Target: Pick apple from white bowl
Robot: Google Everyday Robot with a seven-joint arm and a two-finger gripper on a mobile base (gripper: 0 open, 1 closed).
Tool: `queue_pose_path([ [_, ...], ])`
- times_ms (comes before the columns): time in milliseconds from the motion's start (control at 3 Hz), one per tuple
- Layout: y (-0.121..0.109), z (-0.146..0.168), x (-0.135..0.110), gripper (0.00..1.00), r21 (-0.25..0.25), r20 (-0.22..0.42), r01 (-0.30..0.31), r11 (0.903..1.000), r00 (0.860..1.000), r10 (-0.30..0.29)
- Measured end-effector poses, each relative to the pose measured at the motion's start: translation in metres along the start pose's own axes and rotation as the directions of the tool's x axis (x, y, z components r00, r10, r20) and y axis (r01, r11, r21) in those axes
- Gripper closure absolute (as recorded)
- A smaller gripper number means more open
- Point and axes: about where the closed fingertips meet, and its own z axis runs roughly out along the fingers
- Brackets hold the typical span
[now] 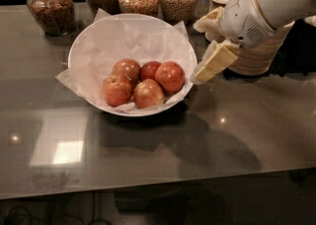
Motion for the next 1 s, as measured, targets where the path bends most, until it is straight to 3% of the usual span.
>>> queue_pose_path([
  [333, 0.004, 0.007, -0.004, 0.34, -0.029, 0.010, 0.014, 0.9995, 1.000, -0.013],
  [667, 0.010, 0.023, -0.007, 0.37, -0.079, 0.005, 0.045, 0.9958, 0.999, -0.045],
  [1000, 0.013, 0.042, -0.008, 0.32, -0.128, -0.009, 0.071, 0.9893, 0.997, -0.073],
])
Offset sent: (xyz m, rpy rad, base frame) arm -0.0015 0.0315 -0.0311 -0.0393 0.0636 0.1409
